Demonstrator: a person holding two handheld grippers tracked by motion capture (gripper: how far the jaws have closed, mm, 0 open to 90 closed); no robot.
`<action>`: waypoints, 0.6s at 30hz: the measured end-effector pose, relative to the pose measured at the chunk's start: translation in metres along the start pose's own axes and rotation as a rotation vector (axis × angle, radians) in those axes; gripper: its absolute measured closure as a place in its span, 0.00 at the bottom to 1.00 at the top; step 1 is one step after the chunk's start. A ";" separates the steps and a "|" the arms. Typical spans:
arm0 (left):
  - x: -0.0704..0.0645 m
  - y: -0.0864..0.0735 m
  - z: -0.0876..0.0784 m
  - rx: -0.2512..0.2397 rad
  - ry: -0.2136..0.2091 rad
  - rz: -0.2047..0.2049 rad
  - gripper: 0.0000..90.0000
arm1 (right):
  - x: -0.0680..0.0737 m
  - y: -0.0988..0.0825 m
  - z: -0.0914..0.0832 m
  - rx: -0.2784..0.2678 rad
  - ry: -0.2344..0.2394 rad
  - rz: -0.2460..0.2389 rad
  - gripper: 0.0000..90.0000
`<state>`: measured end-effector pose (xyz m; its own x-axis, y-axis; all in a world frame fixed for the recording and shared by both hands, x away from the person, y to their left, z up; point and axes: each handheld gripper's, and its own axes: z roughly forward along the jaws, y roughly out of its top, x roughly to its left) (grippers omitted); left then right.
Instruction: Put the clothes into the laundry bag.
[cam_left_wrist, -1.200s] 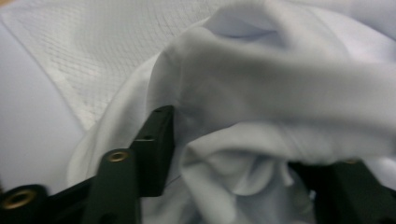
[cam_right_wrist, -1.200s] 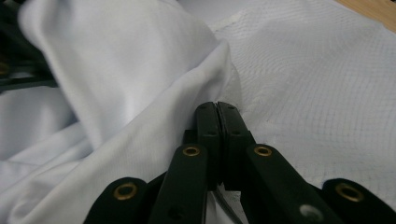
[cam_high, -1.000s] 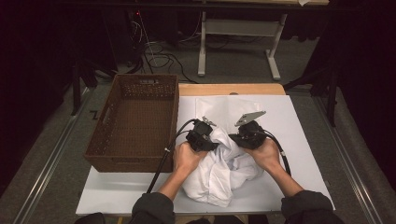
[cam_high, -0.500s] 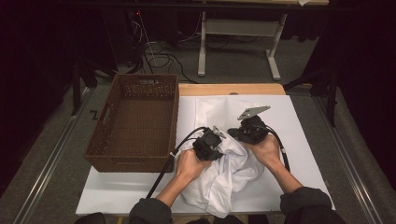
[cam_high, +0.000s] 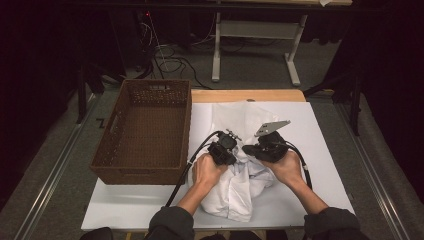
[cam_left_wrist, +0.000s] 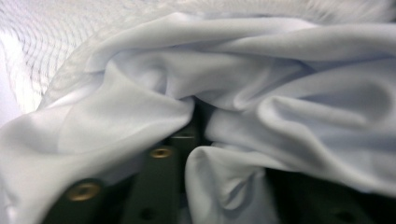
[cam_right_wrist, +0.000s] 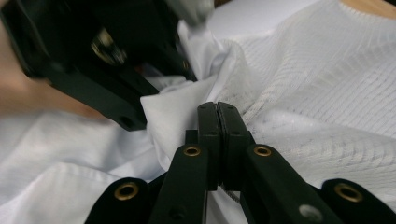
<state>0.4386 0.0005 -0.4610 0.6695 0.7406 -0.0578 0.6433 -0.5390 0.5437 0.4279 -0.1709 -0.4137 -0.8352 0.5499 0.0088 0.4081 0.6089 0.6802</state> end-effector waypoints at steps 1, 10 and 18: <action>0.001 0.000 -0.004 -0.003 -0.011 -0.008 0.69 | 0.001 -0.001 0.002 0.006 0.000 0.003 1.00; 0.004 -0.010 -0.054 -0.036 -0.037 0.005 0.41 | -0.004 -0.012 0.013 0.039 0.007 0.012 1.00; 0.003 -0.002 -0.053 -0.060 -0.078 -0.017 0.33 | 0.001 -0.012 0.022 0.063 0.016 0.011 1.00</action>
<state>0.4202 0.0250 -0.4177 0.6871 0.7146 -0.1313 0.6329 -0.4998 0.5913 0.4299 -0.1650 -0.4381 -0.8362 0.5477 0.0281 0.4392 0.6381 0.6324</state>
